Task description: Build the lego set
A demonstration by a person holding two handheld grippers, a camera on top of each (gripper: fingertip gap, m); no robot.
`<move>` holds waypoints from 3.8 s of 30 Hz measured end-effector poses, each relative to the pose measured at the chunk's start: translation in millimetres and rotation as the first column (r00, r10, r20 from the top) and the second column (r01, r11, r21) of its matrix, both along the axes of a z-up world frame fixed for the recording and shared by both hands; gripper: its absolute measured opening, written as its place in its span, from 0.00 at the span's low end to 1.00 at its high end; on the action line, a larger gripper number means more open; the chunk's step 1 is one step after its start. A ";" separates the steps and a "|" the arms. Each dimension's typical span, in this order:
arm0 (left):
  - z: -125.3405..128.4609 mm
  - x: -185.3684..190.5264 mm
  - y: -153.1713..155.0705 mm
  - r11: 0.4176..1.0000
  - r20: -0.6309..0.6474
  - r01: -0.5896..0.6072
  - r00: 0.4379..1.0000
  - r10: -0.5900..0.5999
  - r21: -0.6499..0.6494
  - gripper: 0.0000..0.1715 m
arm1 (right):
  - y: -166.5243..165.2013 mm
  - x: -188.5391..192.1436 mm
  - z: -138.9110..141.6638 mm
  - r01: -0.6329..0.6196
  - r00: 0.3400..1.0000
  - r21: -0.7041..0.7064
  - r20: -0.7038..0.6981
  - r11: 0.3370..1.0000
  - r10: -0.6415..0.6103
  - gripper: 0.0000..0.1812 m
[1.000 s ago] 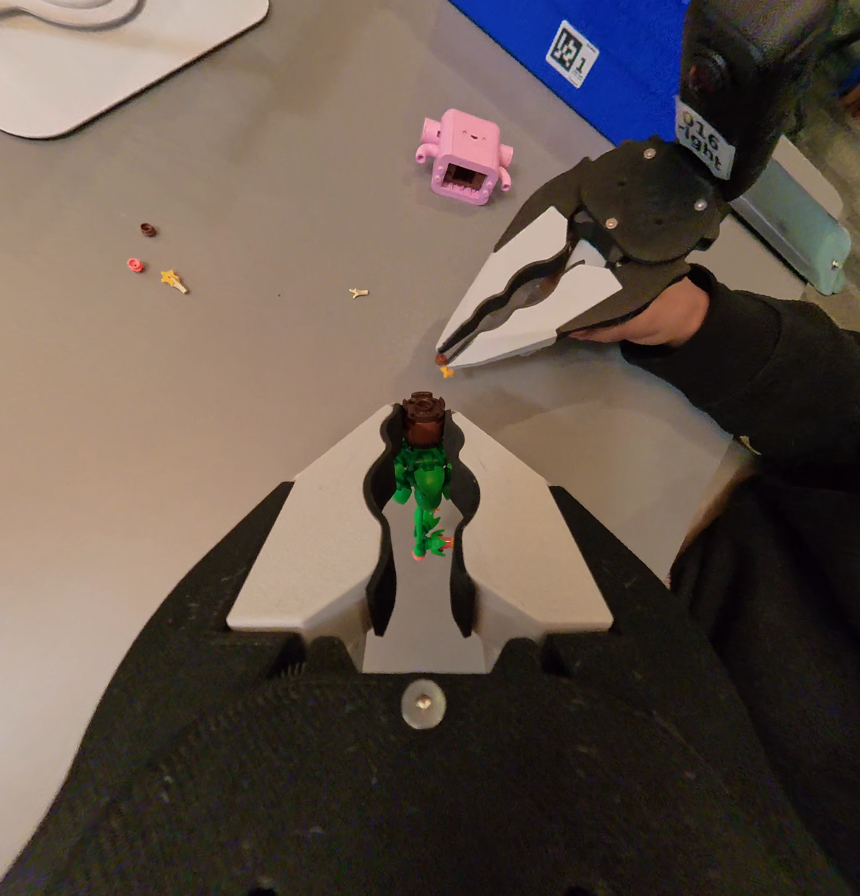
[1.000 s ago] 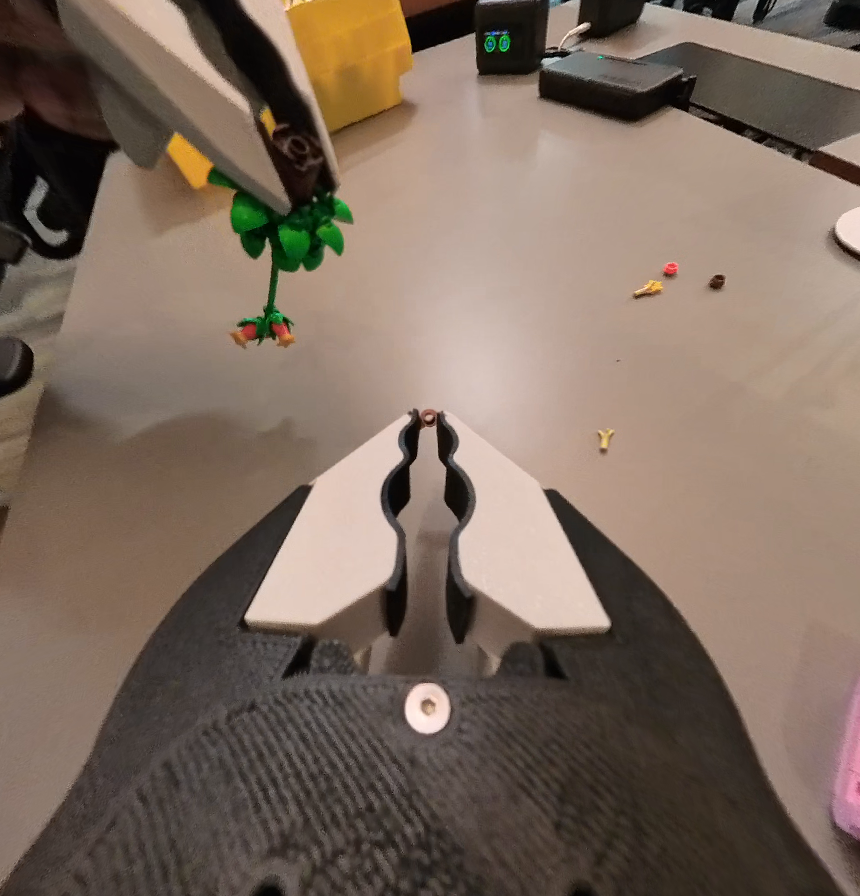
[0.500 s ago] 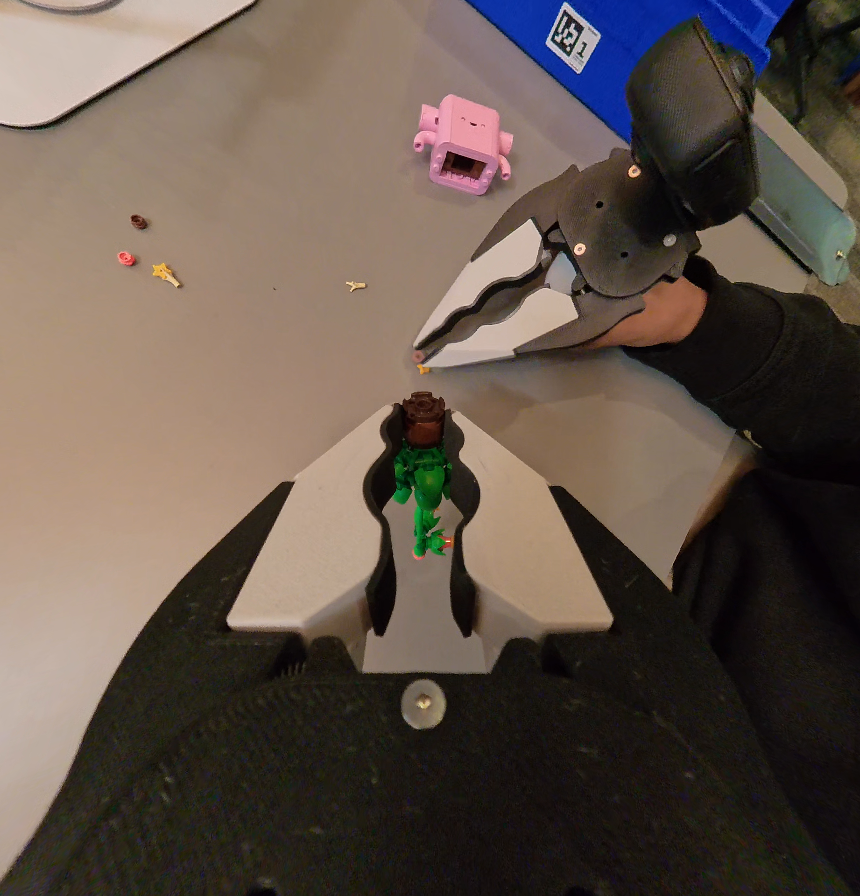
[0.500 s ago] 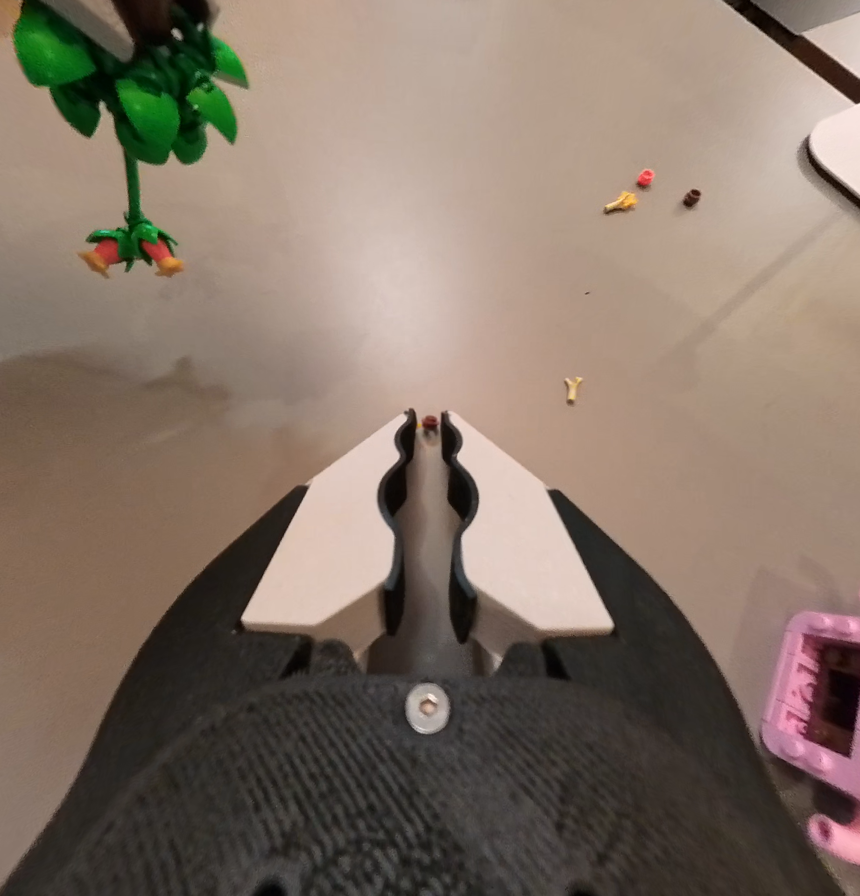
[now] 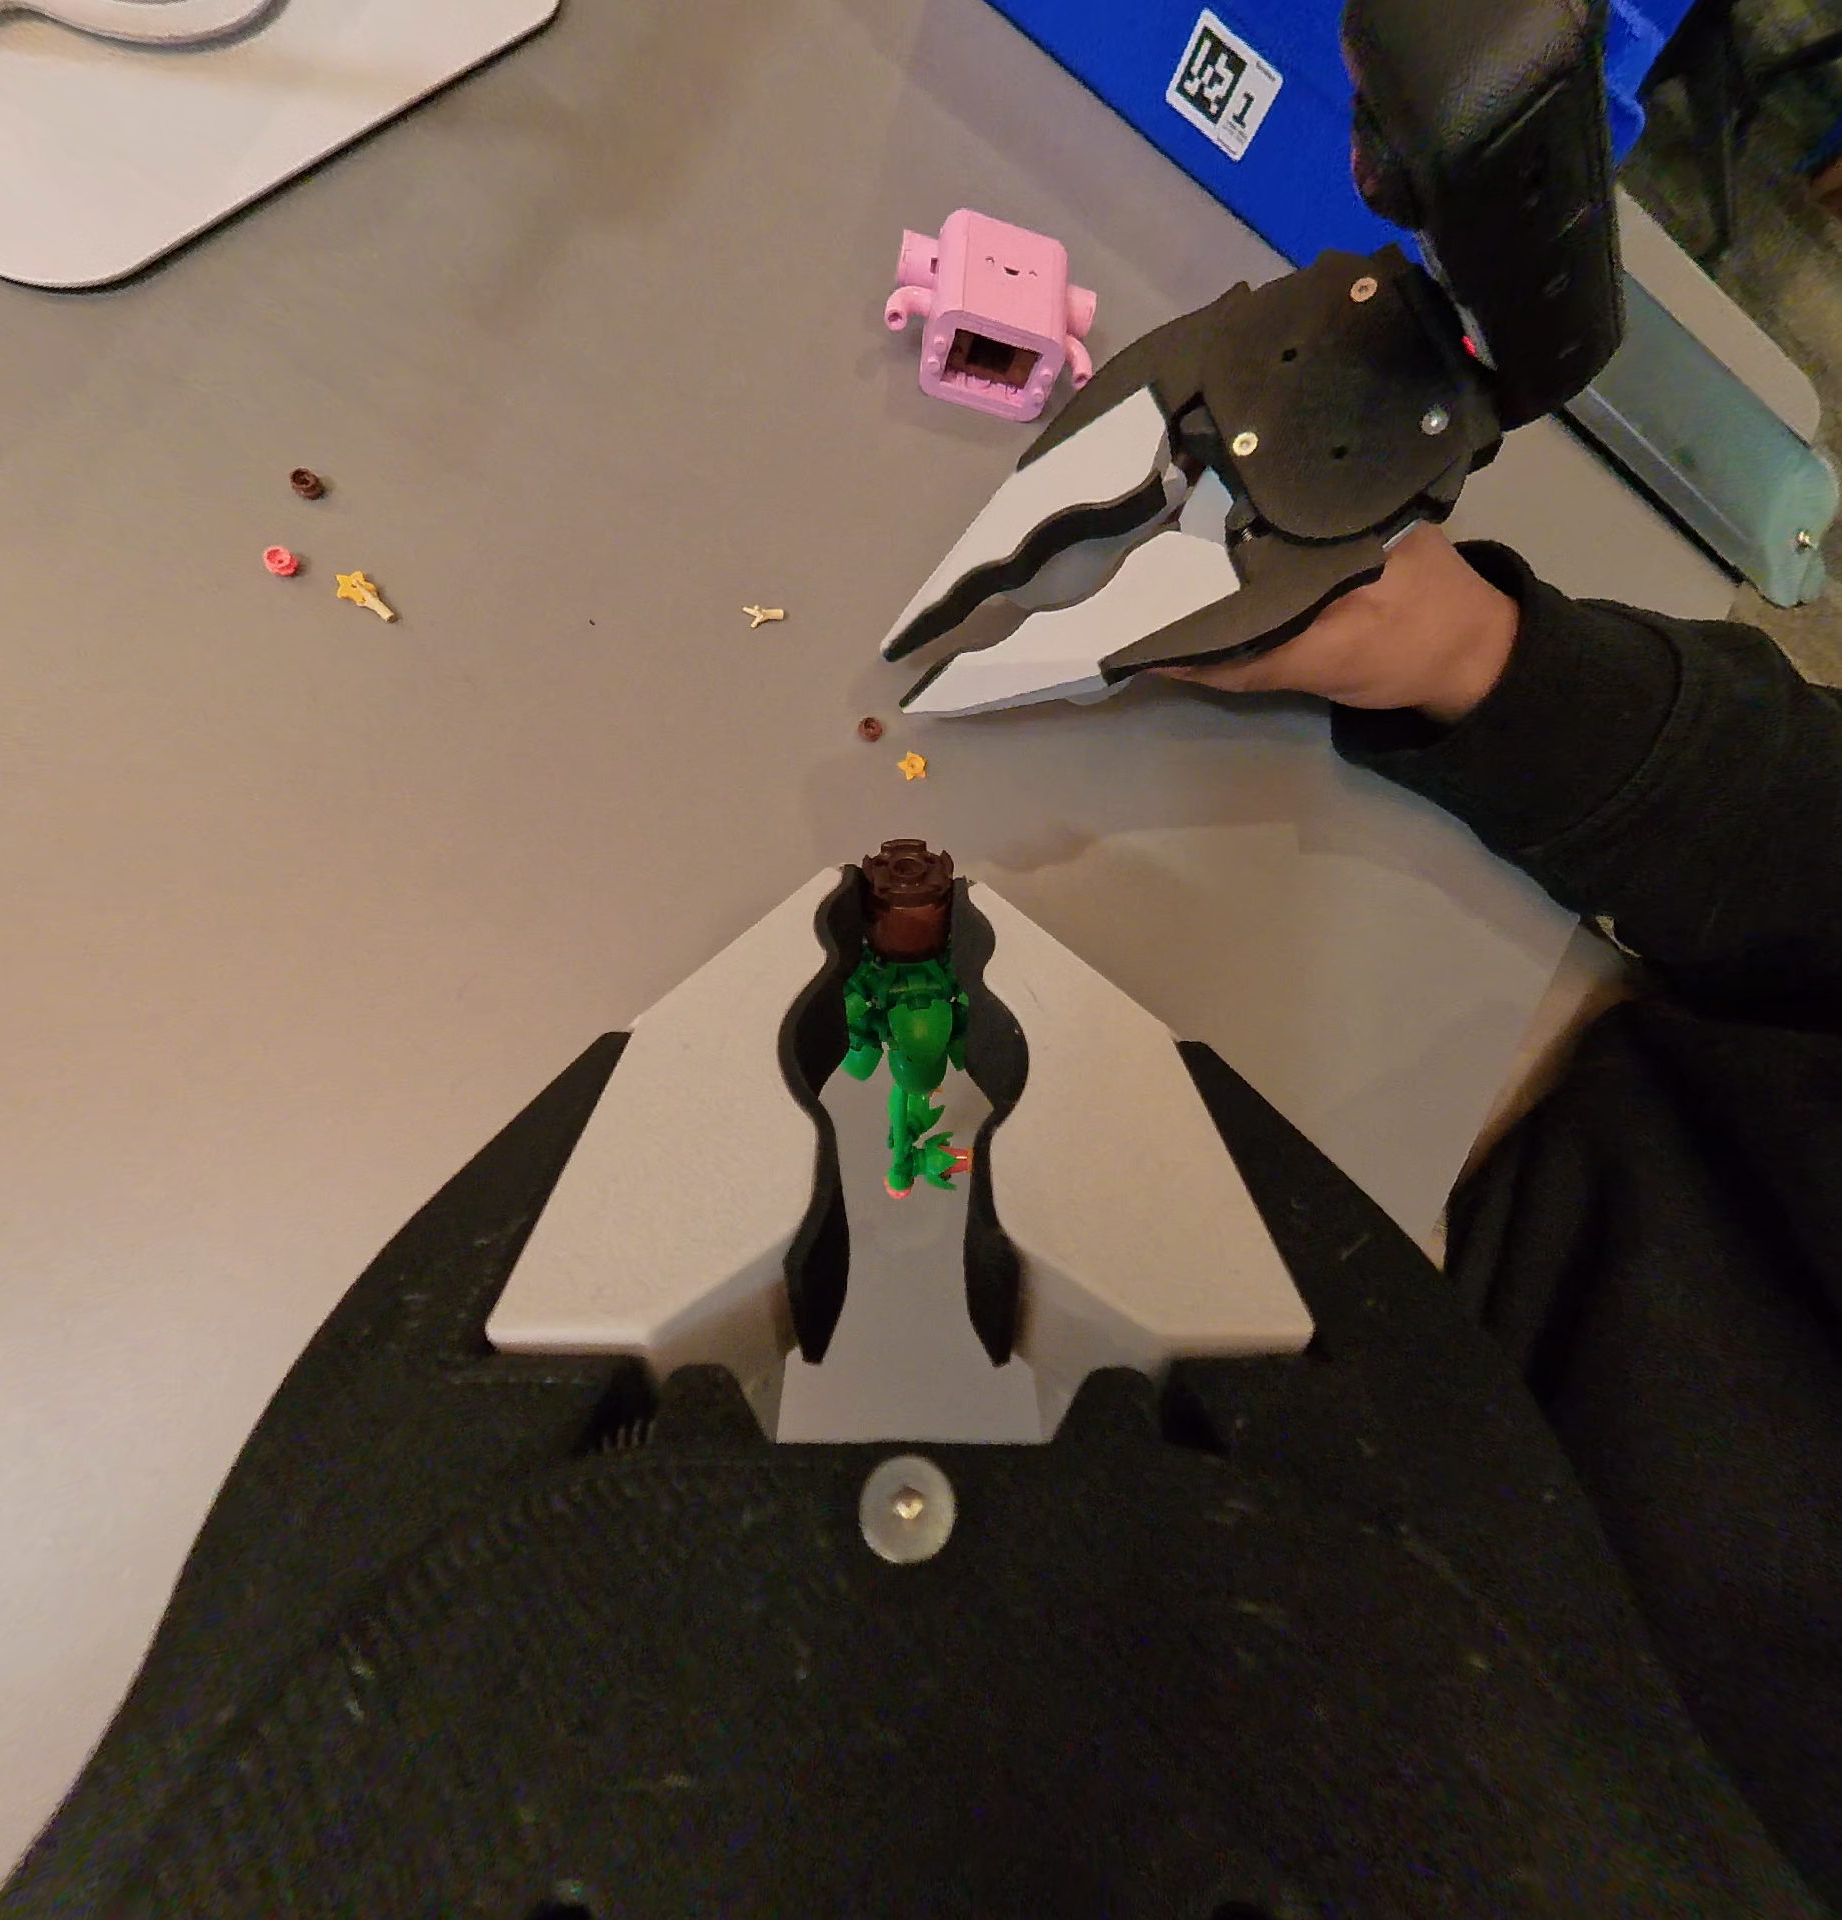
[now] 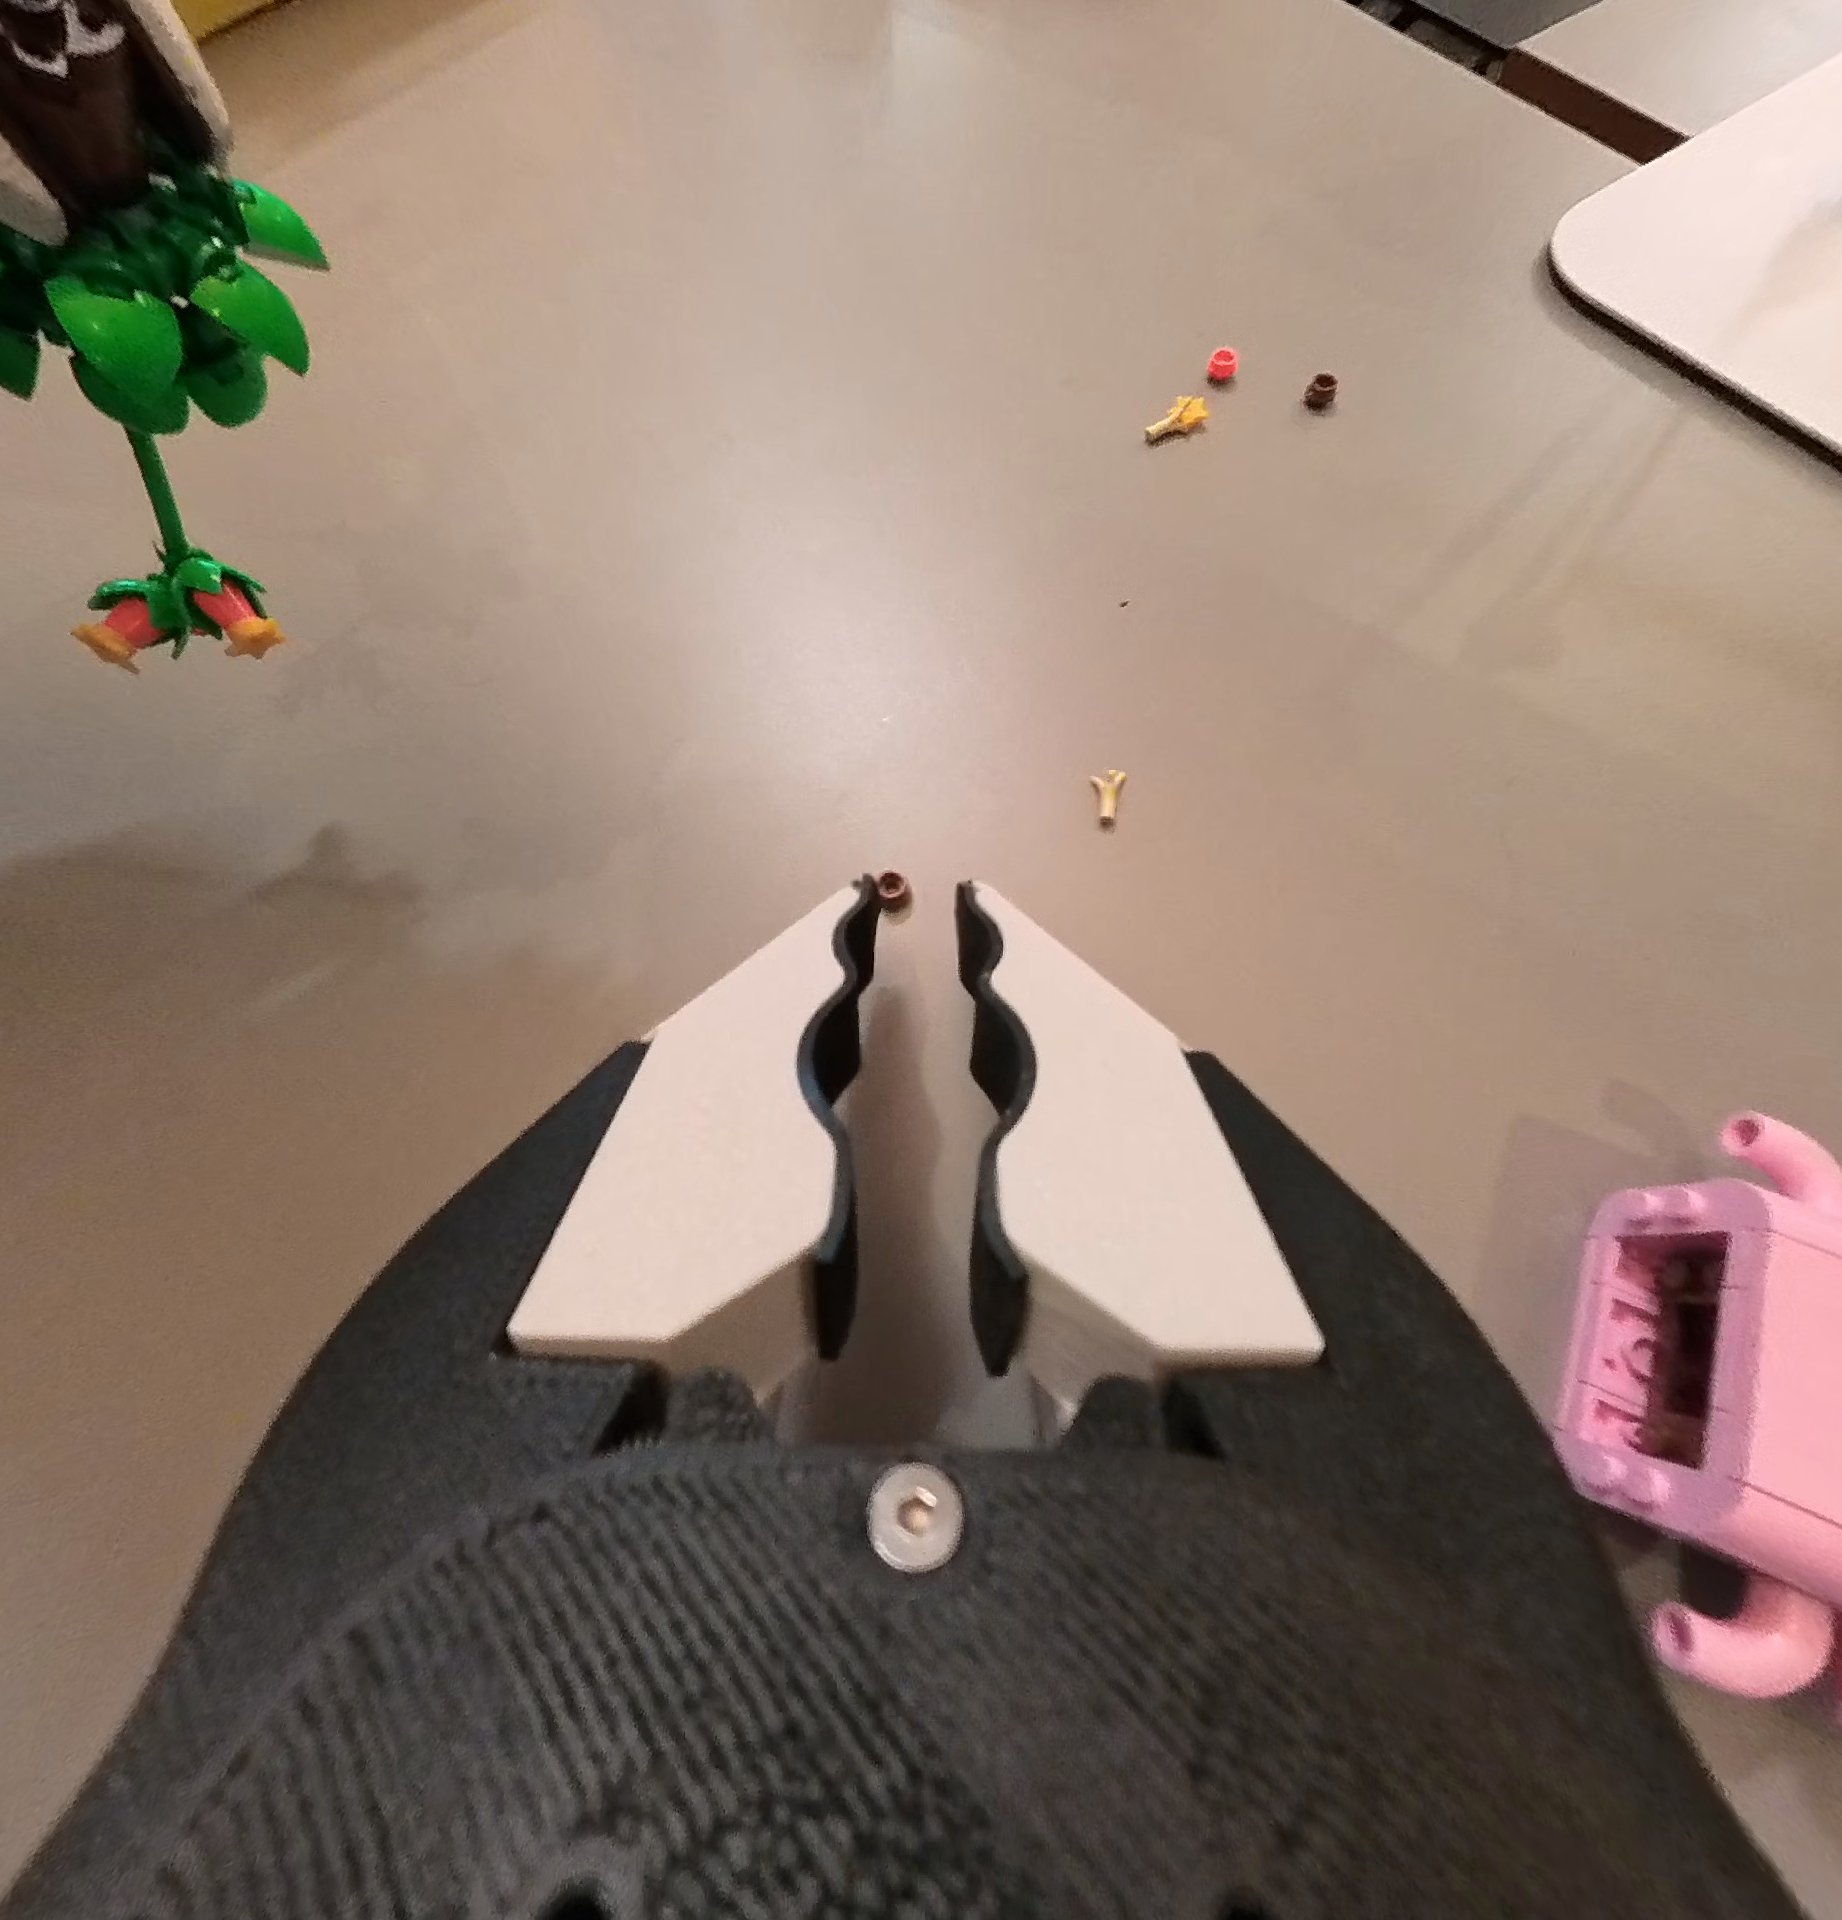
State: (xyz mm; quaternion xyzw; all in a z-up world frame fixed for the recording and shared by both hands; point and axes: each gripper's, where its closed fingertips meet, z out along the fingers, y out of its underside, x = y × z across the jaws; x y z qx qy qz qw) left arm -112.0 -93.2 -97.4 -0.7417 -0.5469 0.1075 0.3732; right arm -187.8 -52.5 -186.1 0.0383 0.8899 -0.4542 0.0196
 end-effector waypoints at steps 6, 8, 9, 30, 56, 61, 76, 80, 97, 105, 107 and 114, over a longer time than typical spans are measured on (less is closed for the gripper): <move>0.2 0.2 -0.2 1.000 -0.001 -0.001 1.000 0.001 0.001 0.08 | -1.1 3.3 -8.3 -0.017 0.999 0.053 -0.045 0.998 0.019 0.06; -0.8 -0.1 0.2 1.000 0.002 0.001 1.000 -0.001 0.002 0.08 | -2.9 3.3 -10.3 -0.018 0.999 0.065 -0.046 0.998 0.021 0.06; -1.7 -0.2 0.9 1.000 0.005 0.003 1.000 -0.003 0.003 0.08 | -4.3 3.3 -10.1 -0.019 0.999 0.065 -0.042 0.998 0.022 0.06; 18.9 -3.3 15.2 0.993 -0.127 0.106 0.986 -0.111 -0.046 0.08 | -8.6 41.9 23.9 -0.213 0.976 -0.142 -0.076 0.967 0.204 0.03; 66.8 -6.1 39.5 0.908 -0.559 0.097 0.760 -0.331 -0.407 0.08 | 26.3 69.6 -14.2 -0.231 0.967 0.095 -0.092 0.968 0.240 0.03; 66.7 -6.1 38.0 0.910 -0.557 0.094 0.764 -0.326 -0.404 0.08 | 30.2 52.8 -12.9 -0.098 0.968 0.070 0.240 0.993 0.079 0.03; 73.4 -3.1 33.7 0.915 -0.569 0.081 0.760 -0.312 -0.394 0.08 | 38.6 27.1 16.0 0.065 0.817 -0.121 0.576 0.991 0.016 0.05; 74.9 -2.2 33.2 0.915 -0.571 0.079 0.760 -0.312 -0.395 0.08 | 37.8 35.2 14.0 0.017 0.827 -0.107 0.560 0.994 0.046 0.06; 73.7 -2.1 26.5 0.911 -0.564 0.059 0.768 -0.303 -0.409 0.08 | 52.6 51.3 -9.0 -0.080 0.972 0.051 0.224 0.995 0.067 0.02; 68.4 -4.4 28.1 0.909 -0.553 0.068 0.774 -0.308 -0.412 0.08 | 52.2 53.0 -12.9 -0.088 0.978 0.076 0.198 0.993 0.072 0.02; 67.9 -4.5 28.1 0.908 -0.552 0.067 0.775 -0.309 -0.414 0.08 | 52.1 53.4 -12.8 -0.091 0.978 0.075 0.196 0.993 0.075 0.01; 69.0 -3.7 25.3 0.907 -0.554 0.058 0.775 -0.305 -0.417 0.08 | 51.7 49.0 -12.3 -0.083 0.992 0.091 -0.091 0.992 0.091 0.01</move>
